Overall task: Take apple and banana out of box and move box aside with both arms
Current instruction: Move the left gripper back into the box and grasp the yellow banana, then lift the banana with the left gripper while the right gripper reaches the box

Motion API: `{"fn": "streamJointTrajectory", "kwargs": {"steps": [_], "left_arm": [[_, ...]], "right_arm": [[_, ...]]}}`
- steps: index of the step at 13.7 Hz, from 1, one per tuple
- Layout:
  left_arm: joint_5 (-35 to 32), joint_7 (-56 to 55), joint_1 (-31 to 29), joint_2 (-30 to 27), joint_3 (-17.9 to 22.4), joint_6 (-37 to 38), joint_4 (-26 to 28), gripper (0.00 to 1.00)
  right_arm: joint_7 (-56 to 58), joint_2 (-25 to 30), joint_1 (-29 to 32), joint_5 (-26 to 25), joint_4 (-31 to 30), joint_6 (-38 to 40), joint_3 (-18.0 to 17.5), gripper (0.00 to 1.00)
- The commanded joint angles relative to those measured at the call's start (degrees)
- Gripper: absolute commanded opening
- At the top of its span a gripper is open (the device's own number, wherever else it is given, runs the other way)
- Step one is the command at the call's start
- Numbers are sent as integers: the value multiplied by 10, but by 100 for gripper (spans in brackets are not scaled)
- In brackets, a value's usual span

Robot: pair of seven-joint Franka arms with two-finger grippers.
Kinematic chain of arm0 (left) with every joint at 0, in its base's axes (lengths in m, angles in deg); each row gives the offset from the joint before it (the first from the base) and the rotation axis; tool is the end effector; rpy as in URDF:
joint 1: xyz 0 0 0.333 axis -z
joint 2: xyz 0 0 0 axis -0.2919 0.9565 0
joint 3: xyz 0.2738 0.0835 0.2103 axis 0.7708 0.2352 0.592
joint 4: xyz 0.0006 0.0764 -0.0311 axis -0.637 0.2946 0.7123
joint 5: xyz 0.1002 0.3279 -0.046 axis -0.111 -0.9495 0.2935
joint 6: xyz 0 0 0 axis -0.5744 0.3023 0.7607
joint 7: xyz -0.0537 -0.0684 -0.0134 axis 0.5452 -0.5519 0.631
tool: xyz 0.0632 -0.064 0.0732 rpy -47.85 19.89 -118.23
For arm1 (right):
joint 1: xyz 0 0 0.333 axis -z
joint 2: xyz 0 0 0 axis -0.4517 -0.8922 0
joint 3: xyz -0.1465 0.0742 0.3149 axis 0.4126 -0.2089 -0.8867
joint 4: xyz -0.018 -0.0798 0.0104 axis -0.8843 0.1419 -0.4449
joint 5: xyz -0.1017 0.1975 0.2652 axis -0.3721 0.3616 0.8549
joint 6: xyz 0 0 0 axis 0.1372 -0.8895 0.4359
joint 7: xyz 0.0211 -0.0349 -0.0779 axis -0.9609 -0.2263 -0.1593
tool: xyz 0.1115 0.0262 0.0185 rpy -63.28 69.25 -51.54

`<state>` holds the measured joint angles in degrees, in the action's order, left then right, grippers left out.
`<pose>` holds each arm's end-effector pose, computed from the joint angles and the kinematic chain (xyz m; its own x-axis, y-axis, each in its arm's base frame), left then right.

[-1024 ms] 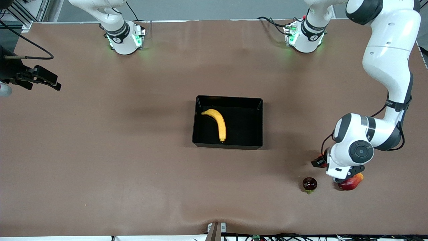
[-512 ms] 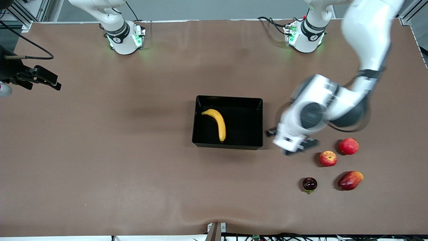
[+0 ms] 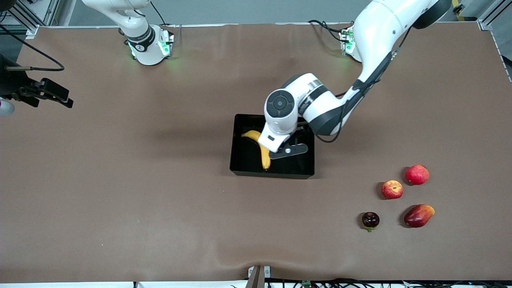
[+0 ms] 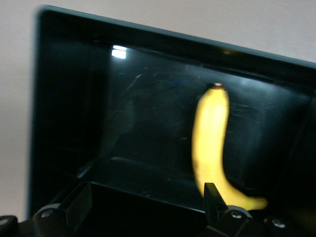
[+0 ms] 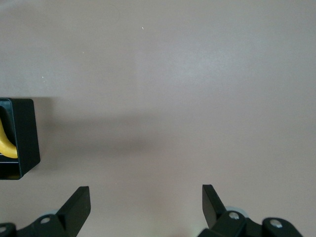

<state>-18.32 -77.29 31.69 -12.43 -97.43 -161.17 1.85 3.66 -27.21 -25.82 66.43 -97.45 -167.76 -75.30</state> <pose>0.5241 -0.4353 0.3440 0.9851 0.1520 -0.0802 0.1466 -0.9868 -0.0695 0.4967 0.0066 0.6645 0.9973 -0.0619 -0.0394 -0.0636 -0.9970 -0.0431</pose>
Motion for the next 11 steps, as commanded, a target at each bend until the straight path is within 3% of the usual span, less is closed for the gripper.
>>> {"fn": "streamJointTrajectory", "kwargs": {"steps": [1,5,9,11], "left_arm": [[-13,2,19,21,2,-62,-3,100],[-23,5,48,64,11,-100,-6,100],[-19,2,101,79,67,-127,-7,100],[-22,2,105,96,71,-151,-7,100]], "right_arm": [[-5,1,4,6,2,5,-3,100],[-5,0,4,6,2,5,-3,100],[-5,0,5,6,2,4,-2,100],[-4,0,5,6,3,4,-2,100]]}}
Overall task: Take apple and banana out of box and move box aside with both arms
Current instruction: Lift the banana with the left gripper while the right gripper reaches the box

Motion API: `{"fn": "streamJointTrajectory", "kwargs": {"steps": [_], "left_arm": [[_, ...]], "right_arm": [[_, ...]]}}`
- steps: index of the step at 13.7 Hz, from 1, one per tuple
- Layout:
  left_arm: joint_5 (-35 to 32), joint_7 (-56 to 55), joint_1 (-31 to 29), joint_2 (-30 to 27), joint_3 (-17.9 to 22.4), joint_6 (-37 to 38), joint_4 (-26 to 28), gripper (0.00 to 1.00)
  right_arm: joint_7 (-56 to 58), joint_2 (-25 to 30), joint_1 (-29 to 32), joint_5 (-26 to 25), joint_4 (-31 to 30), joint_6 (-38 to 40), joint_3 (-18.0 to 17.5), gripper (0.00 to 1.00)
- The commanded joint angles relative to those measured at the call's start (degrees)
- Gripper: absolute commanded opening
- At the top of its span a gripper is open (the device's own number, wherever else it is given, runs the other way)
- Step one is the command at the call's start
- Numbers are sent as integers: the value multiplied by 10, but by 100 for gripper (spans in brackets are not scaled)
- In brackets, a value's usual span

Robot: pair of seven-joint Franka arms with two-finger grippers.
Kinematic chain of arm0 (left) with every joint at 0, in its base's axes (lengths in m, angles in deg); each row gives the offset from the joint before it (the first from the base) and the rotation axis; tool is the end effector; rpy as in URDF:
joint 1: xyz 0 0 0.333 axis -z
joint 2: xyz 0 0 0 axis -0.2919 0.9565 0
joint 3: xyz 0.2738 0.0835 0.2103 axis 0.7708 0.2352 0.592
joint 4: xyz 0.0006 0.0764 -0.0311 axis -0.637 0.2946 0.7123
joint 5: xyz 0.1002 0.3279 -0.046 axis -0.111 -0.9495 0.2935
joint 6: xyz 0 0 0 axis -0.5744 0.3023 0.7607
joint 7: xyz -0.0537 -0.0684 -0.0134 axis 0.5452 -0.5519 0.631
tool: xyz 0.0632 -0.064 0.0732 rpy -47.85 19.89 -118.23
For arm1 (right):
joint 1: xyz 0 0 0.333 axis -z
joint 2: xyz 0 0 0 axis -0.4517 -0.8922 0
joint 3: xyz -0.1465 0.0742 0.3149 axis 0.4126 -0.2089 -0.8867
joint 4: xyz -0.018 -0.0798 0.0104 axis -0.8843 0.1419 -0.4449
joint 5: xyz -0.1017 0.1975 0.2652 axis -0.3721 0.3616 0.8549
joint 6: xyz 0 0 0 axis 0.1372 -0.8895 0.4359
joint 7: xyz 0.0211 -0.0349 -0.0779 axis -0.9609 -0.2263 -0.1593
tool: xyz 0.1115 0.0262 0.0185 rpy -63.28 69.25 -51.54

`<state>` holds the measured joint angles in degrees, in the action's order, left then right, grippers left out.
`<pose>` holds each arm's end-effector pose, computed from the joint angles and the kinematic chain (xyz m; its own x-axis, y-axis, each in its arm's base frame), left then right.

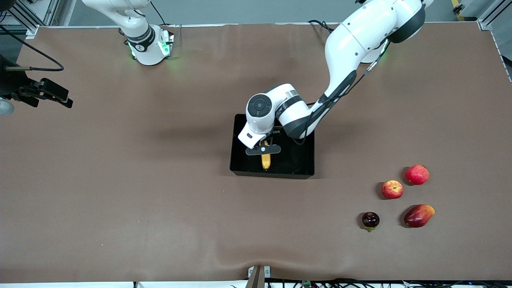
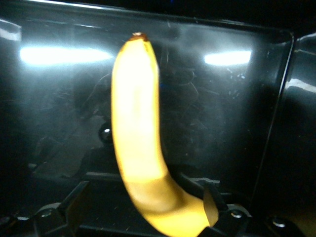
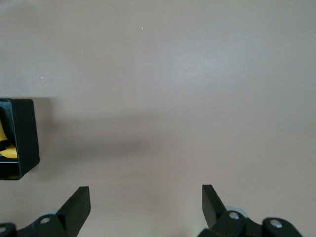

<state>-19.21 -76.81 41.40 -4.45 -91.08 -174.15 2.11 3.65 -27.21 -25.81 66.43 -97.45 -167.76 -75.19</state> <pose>0.4931 -0.4992 0.2504 0.9971 0.0491 -0.0584 0.0487 -0.9988 -0.0083 0.4967 0.0056 0.6645 0.9972 -0.0641 -0.0394 -0.0658 -0.9969 -0.0431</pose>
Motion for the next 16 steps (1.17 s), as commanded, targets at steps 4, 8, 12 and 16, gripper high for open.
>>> {"fn": "streamJointTrajectory", "kwargs": {"steps": [4,8,12,16], "left_arm": [[-16,-3,17,31,8,-56,-8,100],[-15,-3,28,41,25,-59,-7,59],[-9,-3,28,34,28,-55,-8,0],[-10,-24,25,-8,27,-12,-9,0]], "right_arm": [[-4,0,6,6,3,4,-3,100],[-4,0,6,6,3,4,-3,100],[1,-1,8,6,5,4,-3,100],[2,-10,2,7,8,-1,-3,100]]}}
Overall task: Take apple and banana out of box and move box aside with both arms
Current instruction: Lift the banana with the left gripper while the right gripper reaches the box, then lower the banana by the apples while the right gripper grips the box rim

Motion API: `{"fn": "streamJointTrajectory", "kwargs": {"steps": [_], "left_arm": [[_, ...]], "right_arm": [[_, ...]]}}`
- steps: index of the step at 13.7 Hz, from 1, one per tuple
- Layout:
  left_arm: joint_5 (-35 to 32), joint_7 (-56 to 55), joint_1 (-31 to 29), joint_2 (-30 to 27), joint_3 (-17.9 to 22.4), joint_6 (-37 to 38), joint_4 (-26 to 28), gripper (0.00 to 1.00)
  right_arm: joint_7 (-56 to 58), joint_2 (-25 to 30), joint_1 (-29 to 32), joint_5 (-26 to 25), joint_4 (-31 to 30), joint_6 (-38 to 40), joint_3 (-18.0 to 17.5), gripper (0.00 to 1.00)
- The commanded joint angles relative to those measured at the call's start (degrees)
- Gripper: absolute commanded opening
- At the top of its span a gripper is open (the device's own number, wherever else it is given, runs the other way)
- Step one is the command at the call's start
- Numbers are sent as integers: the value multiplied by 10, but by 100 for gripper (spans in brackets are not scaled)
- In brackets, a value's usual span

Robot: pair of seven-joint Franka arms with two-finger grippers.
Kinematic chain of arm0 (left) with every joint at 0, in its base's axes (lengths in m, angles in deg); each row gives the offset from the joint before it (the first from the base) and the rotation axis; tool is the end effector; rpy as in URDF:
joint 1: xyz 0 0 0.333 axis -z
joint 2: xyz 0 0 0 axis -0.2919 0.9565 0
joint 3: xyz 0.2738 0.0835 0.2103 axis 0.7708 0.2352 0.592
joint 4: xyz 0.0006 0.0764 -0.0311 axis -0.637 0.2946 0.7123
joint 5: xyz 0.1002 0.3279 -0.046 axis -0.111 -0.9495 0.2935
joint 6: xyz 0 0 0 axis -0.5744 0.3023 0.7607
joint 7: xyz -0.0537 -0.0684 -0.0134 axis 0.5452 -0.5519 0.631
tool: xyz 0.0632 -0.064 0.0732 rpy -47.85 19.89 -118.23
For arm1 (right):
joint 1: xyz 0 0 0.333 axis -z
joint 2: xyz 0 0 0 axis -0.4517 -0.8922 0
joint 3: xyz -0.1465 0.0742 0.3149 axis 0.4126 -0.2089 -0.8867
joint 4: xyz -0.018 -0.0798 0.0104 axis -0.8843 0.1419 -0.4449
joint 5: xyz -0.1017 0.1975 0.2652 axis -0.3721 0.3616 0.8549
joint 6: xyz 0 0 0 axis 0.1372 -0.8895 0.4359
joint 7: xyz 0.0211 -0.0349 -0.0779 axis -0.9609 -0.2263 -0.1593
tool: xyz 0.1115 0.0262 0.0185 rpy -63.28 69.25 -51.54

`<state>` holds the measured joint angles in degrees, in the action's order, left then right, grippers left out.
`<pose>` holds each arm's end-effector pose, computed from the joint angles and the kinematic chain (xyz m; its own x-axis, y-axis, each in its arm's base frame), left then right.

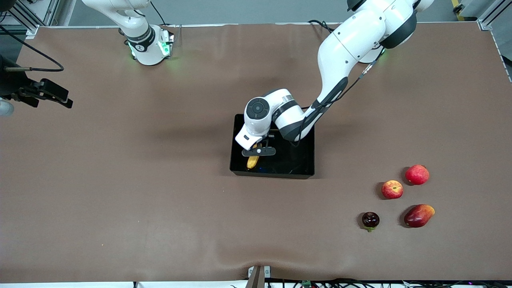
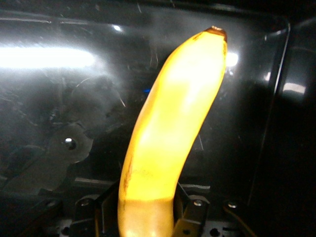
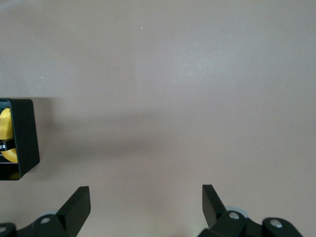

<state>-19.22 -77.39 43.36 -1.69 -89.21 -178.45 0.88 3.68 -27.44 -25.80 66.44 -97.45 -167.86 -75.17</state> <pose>0.4943 -0.5111 0.2266 0.9977 0.0552 -0.0403 0.0564 -0.9980 0.0271 0.4983 0.0053 0.6627 0.9971 -0.0642 -0.0417 -0.0660 -0.9969 -0.0432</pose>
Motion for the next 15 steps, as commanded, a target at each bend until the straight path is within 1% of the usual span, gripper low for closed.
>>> {"fn": "streamJointTrajectory", "kwargs": {"steps": [1,5,6,8,10,12,15], "left_arm": [[-12,-18,0,-49,5,45,3,0],[-8,-15,-3,-136,1,116,7,0],[-7,-14,-11,-155,0,135,7,0],[4,-2,-45,-196,-11,166,15,0],[10,67,-100,-249,-20,188,58,0],[28,152,-175,-298,-35,188,113,0],[29,273,-277,-340,-60,188,184,0]], "right_arm": [[1,-12,-4,7,8,0,-5,100],[3,-48,-49,4,8,-1,-4,100],[3,-64,-61,4,8,-2,-4,100],[3,-99,-82,4,15,-3,-4,100],[2,-143,-94,4,25,-7,-5,100],[-7,-185,-126,10,35,-48,-5,100],[-37,-227,-167,29,36,-106,-5,100]]}}
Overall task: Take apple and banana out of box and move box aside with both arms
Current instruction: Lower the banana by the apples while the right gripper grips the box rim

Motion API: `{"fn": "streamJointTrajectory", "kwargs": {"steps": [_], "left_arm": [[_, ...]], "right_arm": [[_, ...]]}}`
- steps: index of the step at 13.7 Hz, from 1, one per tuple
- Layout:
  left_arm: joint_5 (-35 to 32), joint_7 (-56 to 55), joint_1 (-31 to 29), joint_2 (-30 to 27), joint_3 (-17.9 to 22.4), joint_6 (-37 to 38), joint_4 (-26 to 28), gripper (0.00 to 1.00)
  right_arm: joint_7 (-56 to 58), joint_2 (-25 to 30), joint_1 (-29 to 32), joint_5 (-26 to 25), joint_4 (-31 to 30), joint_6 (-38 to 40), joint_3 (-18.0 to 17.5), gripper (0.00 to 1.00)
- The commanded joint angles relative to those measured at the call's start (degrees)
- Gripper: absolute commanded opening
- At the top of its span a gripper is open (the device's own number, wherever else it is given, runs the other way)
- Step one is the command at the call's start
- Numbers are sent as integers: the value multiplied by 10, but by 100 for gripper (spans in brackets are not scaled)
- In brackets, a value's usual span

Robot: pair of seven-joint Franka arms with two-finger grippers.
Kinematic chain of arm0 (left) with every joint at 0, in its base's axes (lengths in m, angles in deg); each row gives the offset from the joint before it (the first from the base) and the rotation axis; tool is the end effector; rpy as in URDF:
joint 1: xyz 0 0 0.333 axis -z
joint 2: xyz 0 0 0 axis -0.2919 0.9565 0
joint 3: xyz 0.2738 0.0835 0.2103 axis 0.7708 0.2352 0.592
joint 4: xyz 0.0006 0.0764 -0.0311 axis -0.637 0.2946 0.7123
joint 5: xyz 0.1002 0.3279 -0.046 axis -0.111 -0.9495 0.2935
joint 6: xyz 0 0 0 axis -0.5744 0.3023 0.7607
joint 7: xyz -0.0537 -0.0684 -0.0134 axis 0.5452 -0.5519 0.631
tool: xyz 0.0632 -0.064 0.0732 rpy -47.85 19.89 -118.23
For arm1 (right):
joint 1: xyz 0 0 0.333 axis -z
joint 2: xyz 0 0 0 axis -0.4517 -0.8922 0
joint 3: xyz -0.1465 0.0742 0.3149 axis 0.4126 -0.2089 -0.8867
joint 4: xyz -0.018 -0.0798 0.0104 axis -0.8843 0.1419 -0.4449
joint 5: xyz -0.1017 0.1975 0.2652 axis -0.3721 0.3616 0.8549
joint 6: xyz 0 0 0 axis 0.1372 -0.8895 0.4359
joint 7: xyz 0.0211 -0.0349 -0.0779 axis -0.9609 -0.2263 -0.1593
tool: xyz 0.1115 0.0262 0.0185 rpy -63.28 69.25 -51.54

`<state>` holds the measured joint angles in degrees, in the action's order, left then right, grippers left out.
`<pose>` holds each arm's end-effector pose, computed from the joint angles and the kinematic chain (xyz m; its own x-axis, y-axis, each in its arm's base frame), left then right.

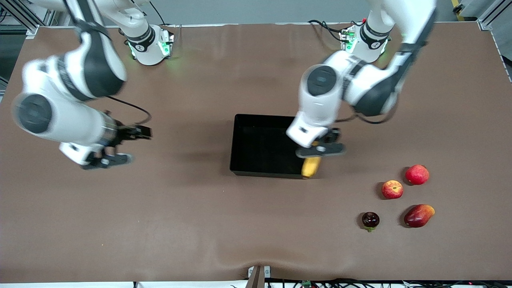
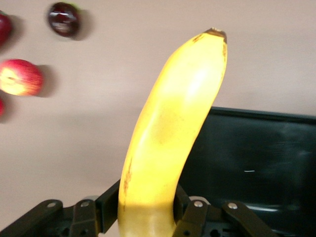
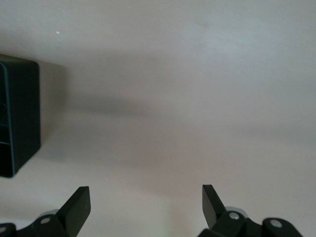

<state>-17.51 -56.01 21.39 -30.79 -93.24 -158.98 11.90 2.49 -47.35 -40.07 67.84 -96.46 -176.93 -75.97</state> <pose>0.5471 -0.2962 0.4516 0.9990 -0.0168 0.0422 -0.0098 -0.9867 -0.1620 0.5832 0.1616 0.4883 0.9630 0.1624 -0.2152 0.1531 -0.9864 -0.0593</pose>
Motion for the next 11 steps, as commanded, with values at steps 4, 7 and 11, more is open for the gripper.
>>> {"fn": "streamJointTrajectory", "kwargs": {"steps": [4,7,11], "left_arm": [[4,265,-168,-78,-21,-67,168,0],[4,402,-243,-71,-21,-158,246,0],[-24,535,-308,-20,-18,-220,271,0]], "right_arm": [[-91,-65,-105,19,18,-99,4,100],[-125,-103,-152,16,17,-164,5,100],[-204,-150,-198,12,17,-207,5,100]]}}
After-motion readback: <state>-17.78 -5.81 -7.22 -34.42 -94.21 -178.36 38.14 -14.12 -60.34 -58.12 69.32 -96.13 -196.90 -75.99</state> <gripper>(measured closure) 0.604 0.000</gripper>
